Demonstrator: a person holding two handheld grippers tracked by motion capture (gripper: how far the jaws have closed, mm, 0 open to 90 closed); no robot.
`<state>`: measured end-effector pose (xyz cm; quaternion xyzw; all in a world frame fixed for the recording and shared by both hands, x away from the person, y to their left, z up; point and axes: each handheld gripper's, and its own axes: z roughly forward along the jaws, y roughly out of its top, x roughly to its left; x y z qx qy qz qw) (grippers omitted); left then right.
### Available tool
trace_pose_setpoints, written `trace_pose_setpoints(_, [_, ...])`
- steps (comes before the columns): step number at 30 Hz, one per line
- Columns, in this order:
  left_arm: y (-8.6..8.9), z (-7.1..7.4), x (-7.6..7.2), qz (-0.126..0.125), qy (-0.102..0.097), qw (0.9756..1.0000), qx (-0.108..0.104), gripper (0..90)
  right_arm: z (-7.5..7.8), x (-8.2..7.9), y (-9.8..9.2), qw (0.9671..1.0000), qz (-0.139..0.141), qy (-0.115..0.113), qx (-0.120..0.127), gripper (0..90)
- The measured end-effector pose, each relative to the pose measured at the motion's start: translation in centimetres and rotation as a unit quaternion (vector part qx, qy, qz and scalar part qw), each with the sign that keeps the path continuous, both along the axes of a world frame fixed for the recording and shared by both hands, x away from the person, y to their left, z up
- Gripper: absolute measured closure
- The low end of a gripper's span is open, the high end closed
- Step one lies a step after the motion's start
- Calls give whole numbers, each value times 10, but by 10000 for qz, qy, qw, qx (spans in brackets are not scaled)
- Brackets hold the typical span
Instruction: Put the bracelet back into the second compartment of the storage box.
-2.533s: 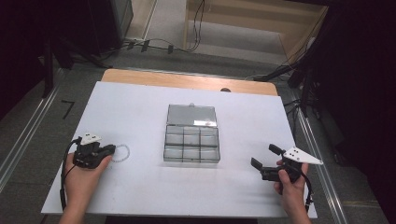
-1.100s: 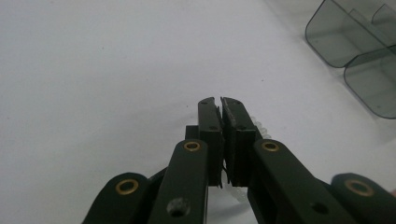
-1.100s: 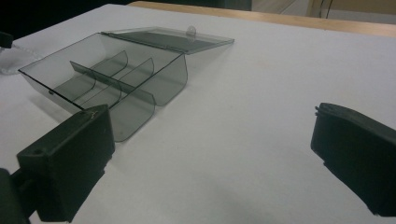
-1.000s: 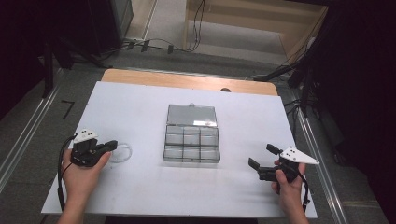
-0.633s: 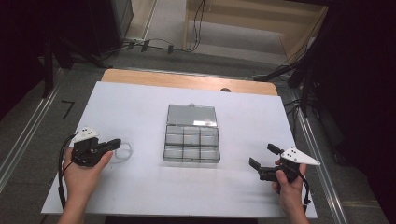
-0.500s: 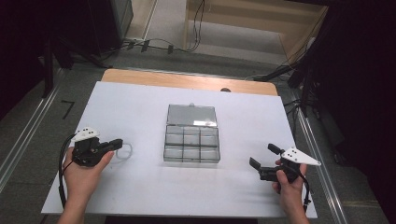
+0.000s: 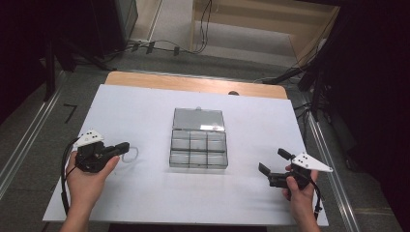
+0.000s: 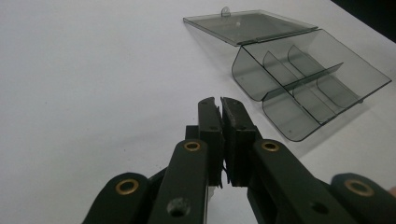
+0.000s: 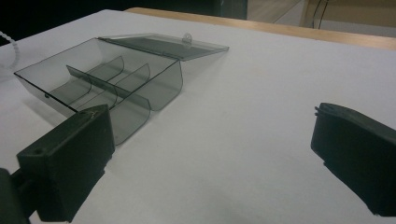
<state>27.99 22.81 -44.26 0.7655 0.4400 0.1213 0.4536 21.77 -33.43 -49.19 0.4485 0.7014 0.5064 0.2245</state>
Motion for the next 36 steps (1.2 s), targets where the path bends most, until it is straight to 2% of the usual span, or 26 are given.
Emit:
trace_pose_setpoints(8, [-4,5,-2,-46,-85,9999,-30,870,0,0,0,10000,-7,4,-5,0])
trace_pose_setpoints(24, [-14,15,-5,-196,-248,9991,-279,870,-1,1,0,10000,-14,14,-28,0])
trace_pose_setpoints(36, [-26,18,-2,-346,-263,9982,-417,870,-2,1,-2,10000,-17,7,-4,0])
